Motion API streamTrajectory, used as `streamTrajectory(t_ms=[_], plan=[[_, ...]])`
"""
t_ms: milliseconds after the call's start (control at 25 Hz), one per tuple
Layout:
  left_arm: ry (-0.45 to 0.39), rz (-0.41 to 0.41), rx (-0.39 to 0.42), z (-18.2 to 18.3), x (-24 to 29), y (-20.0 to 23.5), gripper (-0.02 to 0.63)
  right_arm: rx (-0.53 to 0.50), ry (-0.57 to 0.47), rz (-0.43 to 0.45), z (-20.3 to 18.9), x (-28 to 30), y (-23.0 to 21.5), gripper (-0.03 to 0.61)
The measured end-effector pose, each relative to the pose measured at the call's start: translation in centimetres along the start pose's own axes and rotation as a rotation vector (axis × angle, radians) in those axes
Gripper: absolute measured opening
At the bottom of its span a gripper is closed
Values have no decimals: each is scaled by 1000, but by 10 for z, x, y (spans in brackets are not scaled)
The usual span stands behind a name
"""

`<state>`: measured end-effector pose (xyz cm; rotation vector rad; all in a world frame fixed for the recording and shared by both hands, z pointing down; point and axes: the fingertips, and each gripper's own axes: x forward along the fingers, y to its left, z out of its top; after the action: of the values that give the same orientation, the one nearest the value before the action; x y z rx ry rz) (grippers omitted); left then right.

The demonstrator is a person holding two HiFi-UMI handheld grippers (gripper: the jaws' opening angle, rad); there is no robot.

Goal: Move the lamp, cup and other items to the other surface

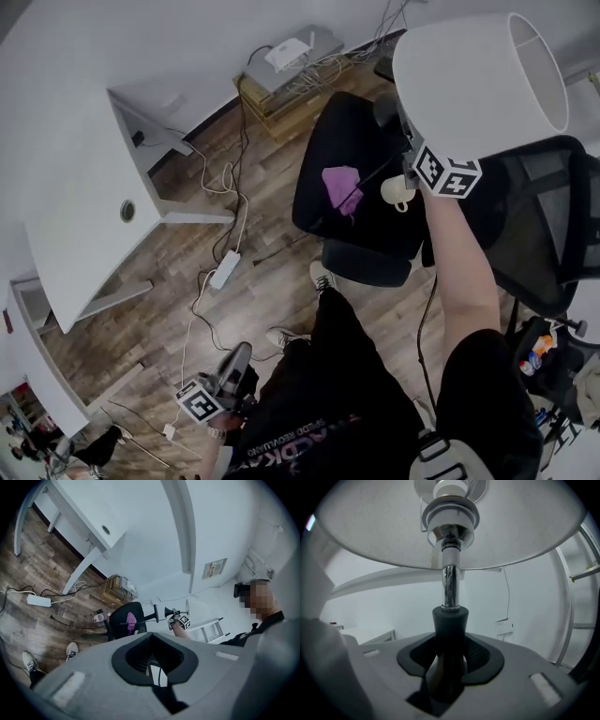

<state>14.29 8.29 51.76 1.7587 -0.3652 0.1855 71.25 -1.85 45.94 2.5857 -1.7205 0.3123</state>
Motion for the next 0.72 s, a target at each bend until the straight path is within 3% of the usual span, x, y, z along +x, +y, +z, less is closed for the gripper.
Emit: streamTrajectory(t_ms=[280, 480, 720], plan=[[128, 87, -2, -20, 47, 11, -3, 61, 37, -133, -70, 11, -89, 163], [277, 158, 26, -43, 73, 24, -2, 123, 79, -237, -134, 1, -148, 163], [404, 234, 56, -55, 82, 46, -3, 185, 112, -334, -204, -14, -195, 163]])
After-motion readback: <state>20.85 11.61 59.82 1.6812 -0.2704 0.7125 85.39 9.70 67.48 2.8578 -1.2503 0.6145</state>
